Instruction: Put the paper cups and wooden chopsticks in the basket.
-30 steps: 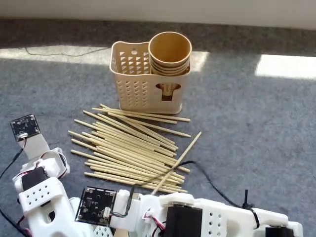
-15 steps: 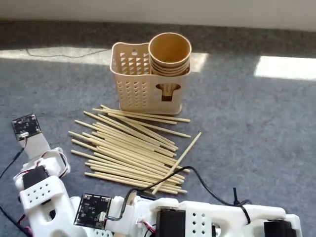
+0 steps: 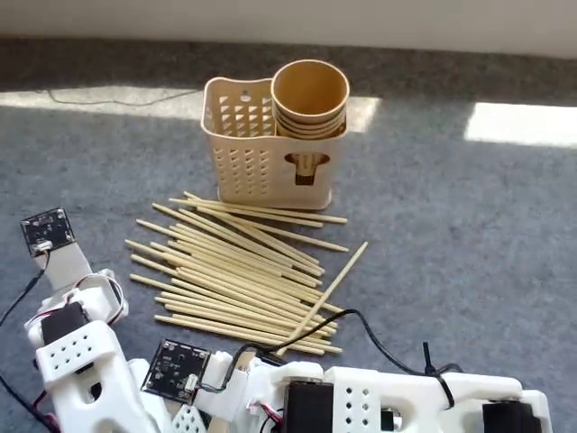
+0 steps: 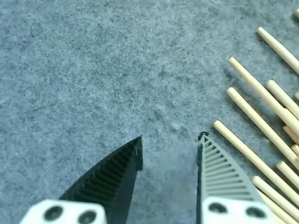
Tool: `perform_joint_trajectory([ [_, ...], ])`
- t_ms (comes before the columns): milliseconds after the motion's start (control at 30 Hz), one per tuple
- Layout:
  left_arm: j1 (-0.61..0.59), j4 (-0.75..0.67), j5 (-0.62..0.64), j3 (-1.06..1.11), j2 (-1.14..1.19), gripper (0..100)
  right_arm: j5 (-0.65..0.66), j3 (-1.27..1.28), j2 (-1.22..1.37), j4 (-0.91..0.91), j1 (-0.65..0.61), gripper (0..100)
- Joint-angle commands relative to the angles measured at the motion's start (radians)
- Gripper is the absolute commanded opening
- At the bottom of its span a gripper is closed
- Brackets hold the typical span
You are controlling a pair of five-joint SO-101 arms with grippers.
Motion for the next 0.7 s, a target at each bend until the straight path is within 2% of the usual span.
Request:
perform_joint_trajectory([
  [0,-0.004,-0.014,0.008,-0.058,-0.005,19,-0.015,0.064,-0.008,-0.073,-0.071,35.5],
  [167,-0.004,-0.014,0.008,-0.058,-0.005,19,-0.015,0.134,-0.013,-0.090,-0.013,35.5],
  [567,-0.004,-0.014,0.008,-0.056,-0.007,19,-0.026,0.137,-0.005,-0.093,0.398,35.5],
  [667,-0.004,-0.014,0.008,-0.056,-0.007,19,-0.135,0.134,-0.007,-0.096,0.486,35.5],
])
